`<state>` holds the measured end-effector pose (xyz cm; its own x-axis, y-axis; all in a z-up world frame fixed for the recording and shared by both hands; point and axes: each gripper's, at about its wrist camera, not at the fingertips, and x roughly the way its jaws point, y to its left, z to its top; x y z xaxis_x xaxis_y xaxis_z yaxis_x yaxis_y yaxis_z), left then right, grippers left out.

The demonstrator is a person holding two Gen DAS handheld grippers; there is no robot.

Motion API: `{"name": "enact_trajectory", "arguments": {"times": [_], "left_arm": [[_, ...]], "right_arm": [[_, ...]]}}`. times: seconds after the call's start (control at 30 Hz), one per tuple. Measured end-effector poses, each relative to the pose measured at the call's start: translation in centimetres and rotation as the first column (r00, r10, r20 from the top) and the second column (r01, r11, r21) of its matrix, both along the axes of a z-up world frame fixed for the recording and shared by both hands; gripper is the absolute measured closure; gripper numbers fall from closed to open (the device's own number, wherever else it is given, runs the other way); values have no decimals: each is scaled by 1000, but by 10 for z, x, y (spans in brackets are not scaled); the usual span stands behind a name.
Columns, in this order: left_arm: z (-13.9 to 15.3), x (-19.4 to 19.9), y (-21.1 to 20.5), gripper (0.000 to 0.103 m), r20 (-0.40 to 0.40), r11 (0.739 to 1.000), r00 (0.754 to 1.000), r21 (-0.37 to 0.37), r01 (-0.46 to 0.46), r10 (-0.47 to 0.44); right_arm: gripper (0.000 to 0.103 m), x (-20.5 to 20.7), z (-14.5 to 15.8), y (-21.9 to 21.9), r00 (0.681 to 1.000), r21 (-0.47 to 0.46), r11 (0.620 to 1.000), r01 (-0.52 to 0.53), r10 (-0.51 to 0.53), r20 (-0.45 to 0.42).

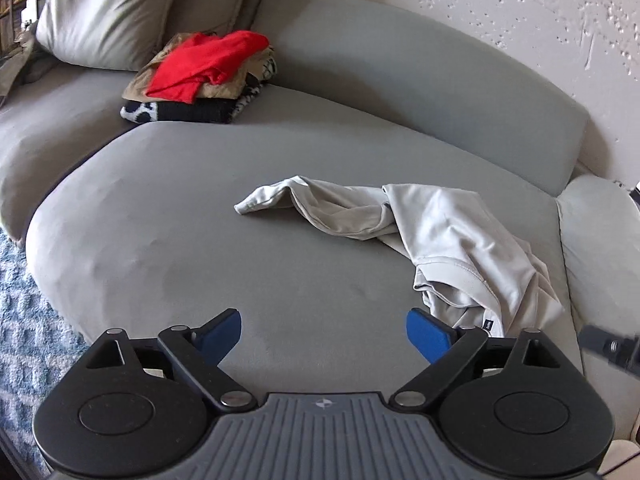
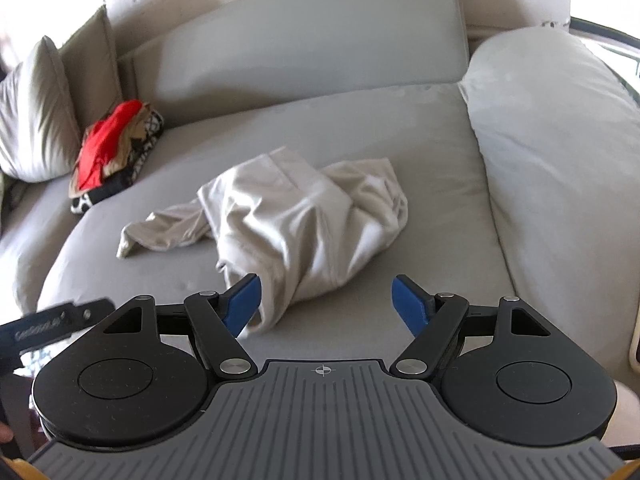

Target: Fold clothes

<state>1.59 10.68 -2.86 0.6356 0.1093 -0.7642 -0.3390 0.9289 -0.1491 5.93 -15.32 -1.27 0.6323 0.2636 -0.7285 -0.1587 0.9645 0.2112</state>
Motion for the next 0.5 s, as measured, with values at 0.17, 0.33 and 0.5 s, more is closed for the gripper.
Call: {"name": "enact_trajectory", "arguments": {"times": [0.17,0.33,0.5], "left_arm": [[-4,10,1,10,-2,1000,1000,7,2,-2],[-8,15,11,35,-10,999,1000,-24,-29,29],[-7,13,27,38,5,991,991,-23,-132,132]], "right_arm": [[26,24,-2,8,997,12,998,-65,65,38],[26,30,-12,47,960,-41,965,-261,263,94],[28,50,-29,107,918,-158,919,-362,381,111]]}}
